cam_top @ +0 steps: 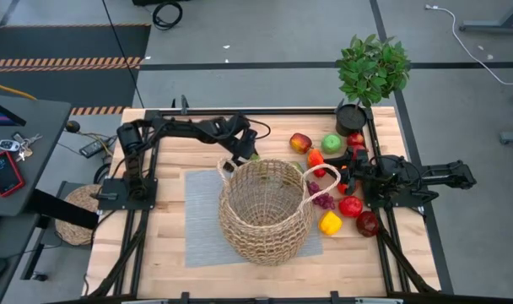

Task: Build produce basket
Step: Put the cucumber into the basket

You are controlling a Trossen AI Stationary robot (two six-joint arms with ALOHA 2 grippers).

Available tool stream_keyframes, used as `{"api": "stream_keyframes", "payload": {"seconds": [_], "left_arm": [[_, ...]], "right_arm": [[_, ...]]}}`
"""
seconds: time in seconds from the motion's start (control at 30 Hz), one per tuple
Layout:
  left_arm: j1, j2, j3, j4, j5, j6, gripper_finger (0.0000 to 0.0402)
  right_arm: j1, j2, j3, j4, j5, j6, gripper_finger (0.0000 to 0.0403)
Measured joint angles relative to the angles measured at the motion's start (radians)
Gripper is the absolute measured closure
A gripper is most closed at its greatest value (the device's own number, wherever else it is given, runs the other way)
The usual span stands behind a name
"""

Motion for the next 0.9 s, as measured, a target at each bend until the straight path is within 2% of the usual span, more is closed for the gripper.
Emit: {"api": "stream_keyframes", "payload": {"seconds": [0.27,0.47,0.63,0.9], "left_arm": [[-0.065,-0.003,0.002,-0.026,-0.09,-0.018,0.0197],[-0.069,-0.01,0.001,0.002,-0.123,-0.049,0.0215],[-0.068,-0.012,0.001,0.035,-0.133,-0.073,0.019],[-0.052,0.004,0.001,0.108,-0.128,-0.149,0.0107]], "right_arm": [[0.0,0.0,0.0,0.0,0.0,0.0,0.0235],[0.0,0.0,0.0,0.0,0.0,0.0,0.0235],[0.0,0.0,0.0,0.0,0.0,0.0,0.0235],[0.0,0.0,0.0,0.0,0.0,0.0,0.0235]]}}
